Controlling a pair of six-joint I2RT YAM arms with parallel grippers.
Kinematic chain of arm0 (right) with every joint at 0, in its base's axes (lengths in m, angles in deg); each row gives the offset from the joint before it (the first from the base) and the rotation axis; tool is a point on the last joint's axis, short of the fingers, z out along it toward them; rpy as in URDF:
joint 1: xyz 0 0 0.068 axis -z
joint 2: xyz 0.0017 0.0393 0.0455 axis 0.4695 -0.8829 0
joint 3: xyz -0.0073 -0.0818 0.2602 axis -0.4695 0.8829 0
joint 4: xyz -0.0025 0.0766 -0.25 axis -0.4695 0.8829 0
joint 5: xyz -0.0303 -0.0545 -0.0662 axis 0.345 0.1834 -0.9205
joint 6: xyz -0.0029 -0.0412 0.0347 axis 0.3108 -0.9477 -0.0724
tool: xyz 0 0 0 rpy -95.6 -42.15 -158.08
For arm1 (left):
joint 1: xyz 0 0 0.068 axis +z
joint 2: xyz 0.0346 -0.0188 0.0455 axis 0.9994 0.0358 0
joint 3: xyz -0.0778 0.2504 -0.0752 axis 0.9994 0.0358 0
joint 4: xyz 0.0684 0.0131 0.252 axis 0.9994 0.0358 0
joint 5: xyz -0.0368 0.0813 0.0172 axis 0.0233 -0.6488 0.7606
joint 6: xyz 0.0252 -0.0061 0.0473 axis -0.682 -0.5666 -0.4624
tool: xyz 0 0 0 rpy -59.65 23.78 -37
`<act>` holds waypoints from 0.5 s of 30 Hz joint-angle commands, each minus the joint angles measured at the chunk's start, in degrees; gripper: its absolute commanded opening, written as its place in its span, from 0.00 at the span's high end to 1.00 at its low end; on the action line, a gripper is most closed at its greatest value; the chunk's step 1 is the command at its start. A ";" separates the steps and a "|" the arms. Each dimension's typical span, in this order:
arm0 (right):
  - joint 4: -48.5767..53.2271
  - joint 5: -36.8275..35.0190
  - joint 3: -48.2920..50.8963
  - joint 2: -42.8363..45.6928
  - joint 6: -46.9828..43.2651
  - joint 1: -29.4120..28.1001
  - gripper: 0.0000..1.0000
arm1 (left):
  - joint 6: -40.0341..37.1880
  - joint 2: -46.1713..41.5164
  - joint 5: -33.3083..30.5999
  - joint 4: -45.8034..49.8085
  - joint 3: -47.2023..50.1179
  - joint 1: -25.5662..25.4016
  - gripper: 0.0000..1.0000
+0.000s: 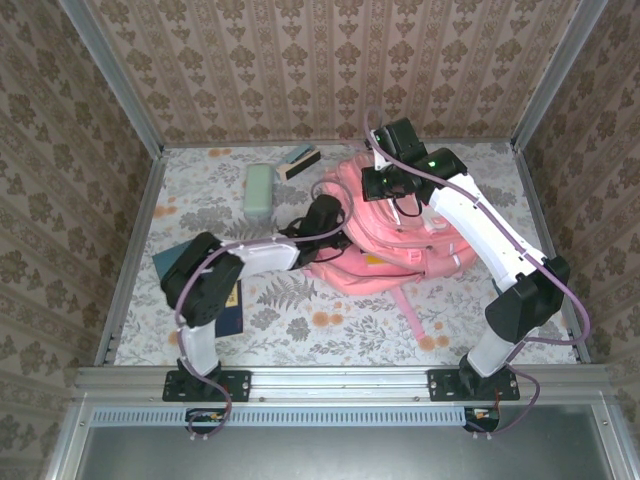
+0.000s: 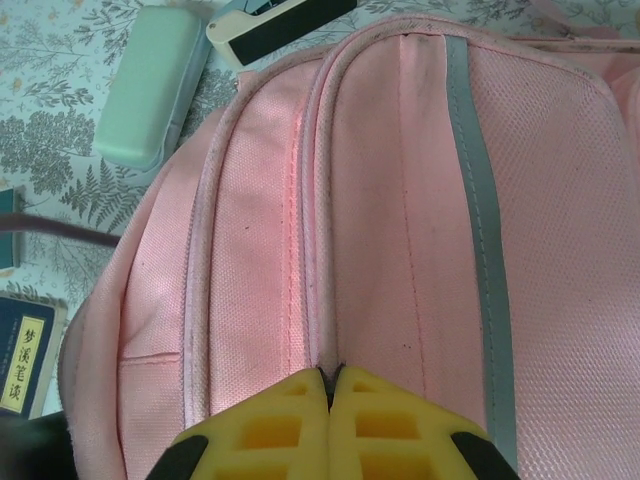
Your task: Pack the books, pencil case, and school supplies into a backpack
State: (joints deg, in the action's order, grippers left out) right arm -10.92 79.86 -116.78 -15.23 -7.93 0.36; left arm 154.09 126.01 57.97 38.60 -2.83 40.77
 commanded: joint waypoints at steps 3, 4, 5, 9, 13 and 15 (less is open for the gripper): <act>-3.73 2.35 -1.22 3.79 1.25 -0.41 1.00 | -2.56 2.66 -2.93 9.78 -7.23 -2.02 0.54; -3.76 2.31 -0.90 4.11 1.23 -0.40 1.00 | -3.18 2.32 -3.88 11.71 -7.23 -2.08 0.53; -3.93 2.34 -0.42 4.46 1.08 -0.31 1.00 | -4.07 1.77 -5.18 13.97 -7.17 -2.20 0.52; -4.42 2.29 1.34 5.50 0.76 0.19 1.00 | -8.01 0.08 -9.77 23.64 -8.68 -2.35 0.49; -4.84 2.62 2.54 5.88 0.77 0.48 1.00 | -10.21 1.64 -11.29 29.56 -11.27 -2.57 0.49; -5.04 2.89 2.92 5.90 0.82 0.57 1.00 | -10.42 3.65 -10.19 30.46 -12.57 -2.70 0.49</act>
State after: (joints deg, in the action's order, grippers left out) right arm -12.12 80.08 -113.89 -13.00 -7.71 0.97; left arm 146.87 128.17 49.18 62.77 -12.69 38.74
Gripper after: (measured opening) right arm 0.062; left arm 0.507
